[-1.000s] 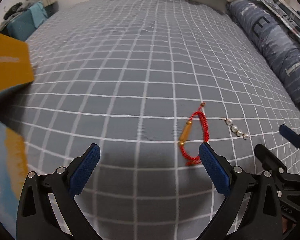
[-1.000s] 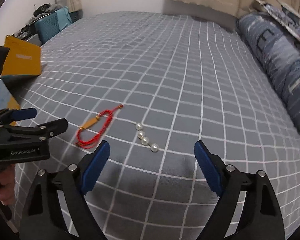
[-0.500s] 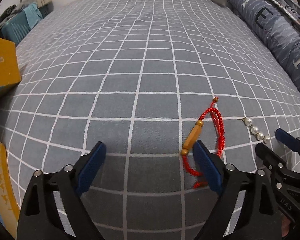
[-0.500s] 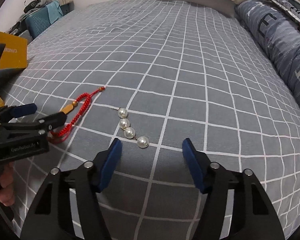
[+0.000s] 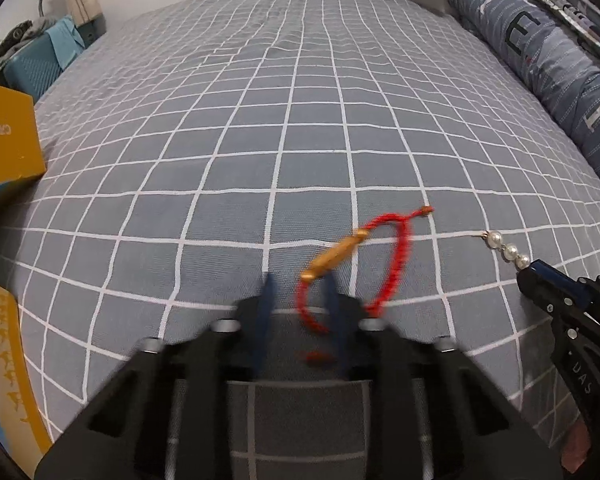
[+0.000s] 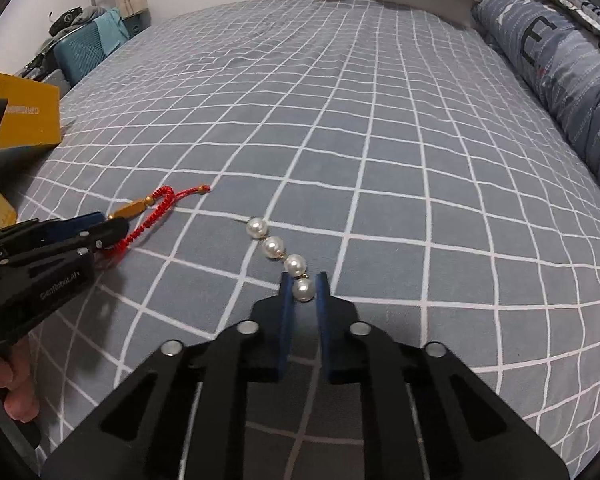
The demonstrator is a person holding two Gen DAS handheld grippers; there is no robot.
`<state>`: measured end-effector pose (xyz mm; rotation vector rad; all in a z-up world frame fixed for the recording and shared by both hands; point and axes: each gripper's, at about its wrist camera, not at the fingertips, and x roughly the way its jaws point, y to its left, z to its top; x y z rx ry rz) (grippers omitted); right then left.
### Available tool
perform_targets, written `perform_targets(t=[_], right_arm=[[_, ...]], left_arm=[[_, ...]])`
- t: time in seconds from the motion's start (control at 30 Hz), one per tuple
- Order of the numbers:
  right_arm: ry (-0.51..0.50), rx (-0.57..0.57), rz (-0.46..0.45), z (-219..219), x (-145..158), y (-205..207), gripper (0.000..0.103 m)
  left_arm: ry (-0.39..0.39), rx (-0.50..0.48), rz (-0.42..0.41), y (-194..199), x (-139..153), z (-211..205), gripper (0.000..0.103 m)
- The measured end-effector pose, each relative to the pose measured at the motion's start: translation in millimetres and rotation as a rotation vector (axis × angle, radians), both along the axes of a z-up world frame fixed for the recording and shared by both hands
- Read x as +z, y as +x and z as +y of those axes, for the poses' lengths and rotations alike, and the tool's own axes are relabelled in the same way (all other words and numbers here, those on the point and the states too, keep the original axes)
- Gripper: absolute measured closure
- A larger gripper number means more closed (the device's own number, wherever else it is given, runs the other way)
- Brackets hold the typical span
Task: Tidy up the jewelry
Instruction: 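Grasp the pearl strand with the right tool while the left tool grasps the red cord bracelet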
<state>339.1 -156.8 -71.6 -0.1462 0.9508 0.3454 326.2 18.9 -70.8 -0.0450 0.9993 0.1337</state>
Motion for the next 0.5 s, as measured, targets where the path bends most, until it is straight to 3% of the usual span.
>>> perform_targets(t=[0.5], right_arm=[[0.017, -0.009, -0.017, 9, 19, -11, 0.092]], left_arm=[[-0.021, -0.005, 0.003, -6, 12, 5, 0.097]])
